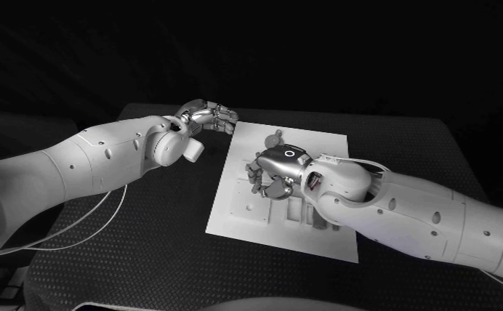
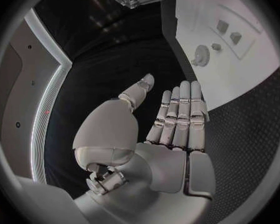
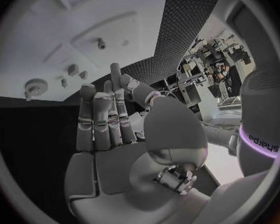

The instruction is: Assemble the parts on the task board

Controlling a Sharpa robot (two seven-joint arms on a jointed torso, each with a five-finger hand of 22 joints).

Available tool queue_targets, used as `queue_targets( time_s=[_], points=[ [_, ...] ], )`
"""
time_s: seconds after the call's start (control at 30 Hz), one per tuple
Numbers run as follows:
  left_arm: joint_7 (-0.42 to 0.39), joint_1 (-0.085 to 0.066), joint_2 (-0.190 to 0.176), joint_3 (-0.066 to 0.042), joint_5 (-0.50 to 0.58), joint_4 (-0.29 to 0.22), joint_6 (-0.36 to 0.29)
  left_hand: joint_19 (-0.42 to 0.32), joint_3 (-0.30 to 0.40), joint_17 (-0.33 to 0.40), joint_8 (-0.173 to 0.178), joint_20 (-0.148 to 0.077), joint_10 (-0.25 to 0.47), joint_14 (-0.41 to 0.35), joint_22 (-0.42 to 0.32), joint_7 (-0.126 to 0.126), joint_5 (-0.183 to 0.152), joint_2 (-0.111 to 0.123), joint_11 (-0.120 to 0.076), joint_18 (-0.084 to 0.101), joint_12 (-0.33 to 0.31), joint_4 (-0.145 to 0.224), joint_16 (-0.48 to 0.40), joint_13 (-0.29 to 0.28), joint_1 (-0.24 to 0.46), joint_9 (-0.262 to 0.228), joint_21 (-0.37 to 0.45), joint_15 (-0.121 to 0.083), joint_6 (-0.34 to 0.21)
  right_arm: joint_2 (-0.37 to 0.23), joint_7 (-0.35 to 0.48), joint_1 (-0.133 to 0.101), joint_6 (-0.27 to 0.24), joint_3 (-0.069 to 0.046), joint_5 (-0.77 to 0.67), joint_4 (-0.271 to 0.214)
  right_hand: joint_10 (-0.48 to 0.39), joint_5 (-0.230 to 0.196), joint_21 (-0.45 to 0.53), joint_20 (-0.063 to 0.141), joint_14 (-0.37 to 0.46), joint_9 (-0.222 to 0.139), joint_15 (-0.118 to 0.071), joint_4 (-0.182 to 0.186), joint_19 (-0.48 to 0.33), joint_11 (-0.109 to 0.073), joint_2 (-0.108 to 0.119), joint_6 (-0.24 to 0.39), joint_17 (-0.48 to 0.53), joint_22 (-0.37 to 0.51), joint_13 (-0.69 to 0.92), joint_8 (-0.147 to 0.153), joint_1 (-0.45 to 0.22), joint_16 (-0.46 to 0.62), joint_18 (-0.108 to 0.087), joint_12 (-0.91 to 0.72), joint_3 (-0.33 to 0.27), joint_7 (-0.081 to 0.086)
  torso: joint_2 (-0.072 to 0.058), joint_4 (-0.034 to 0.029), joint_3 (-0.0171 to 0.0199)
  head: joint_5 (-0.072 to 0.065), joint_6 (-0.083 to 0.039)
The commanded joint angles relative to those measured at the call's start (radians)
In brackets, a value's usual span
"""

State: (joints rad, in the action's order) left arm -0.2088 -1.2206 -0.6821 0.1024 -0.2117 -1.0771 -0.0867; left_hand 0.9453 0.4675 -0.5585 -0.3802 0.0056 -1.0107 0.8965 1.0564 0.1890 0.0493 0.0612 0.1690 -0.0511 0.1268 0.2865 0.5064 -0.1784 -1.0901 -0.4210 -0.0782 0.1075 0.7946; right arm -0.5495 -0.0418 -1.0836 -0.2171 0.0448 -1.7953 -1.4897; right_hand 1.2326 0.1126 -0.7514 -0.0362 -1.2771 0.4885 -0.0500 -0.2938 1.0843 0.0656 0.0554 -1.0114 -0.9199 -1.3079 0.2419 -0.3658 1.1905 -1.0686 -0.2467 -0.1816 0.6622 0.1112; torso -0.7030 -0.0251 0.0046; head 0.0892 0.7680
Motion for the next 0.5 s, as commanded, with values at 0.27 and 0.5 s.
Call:
queue_targets(
  time_s=[0.27, 0.5],
  points=[
    [-0.012, -0.001, 0.006, -0.001, 0.005, -0.002, 0.012, -0.001, 0.007, -0.002, -0.007, 0.009, -0.004, -0.003, -0.001, 0.002, 0.005, -0.002, 0.002, -0.008, 0.007, -0.001, -0.006, 0.002, 0.009, 0.002, 0.005, 0.007, 0.004, 0.052, 0.021, 0.027, 0.010, 0.027, -0.057, 0.045, 0.022, 0.006, -0.006, 0.007, 0.004, 0.001, -0.006, -0.001, -0.002, -0.010, -0.015, -0.004, 0.002, -0.023, 0.028, -0.006, 0.021, -0.005, -0.015, -0.001, 0.005, 0.001, 0.000, -0.0013, 0.0001, 0.012, 0.006],
    [-0.012, -0.001, 0.005, -0.001, 0.005, -0.001, 0.012, -0.001, 0.007, -0.002, -0.007, 0.009, -0.004, -0.003, -0.001, 0.002, 0.005, -0.002, 0.002, -0.008, 0.007, -0.001, -0.007, 0.003, 0.010, 0.002, 0.005, 0.007, 0.004, 0.067, 0.019, 0.032, 0.015, 0.038, -0.068, 0.062, 0.022, 0.006, -0.007, 0.007, 0.004, 0.002, -0.006, -0.001, -0.003, -0.010, -0.015, -0.004, 0.002, -0.023, 0.029, -0.006, 0.022, -0.006, -0.015, 0.000, 0.005, 0.001, 0.000, -0.0006, 0.0004, 0.018, 0.013]
  ],
)
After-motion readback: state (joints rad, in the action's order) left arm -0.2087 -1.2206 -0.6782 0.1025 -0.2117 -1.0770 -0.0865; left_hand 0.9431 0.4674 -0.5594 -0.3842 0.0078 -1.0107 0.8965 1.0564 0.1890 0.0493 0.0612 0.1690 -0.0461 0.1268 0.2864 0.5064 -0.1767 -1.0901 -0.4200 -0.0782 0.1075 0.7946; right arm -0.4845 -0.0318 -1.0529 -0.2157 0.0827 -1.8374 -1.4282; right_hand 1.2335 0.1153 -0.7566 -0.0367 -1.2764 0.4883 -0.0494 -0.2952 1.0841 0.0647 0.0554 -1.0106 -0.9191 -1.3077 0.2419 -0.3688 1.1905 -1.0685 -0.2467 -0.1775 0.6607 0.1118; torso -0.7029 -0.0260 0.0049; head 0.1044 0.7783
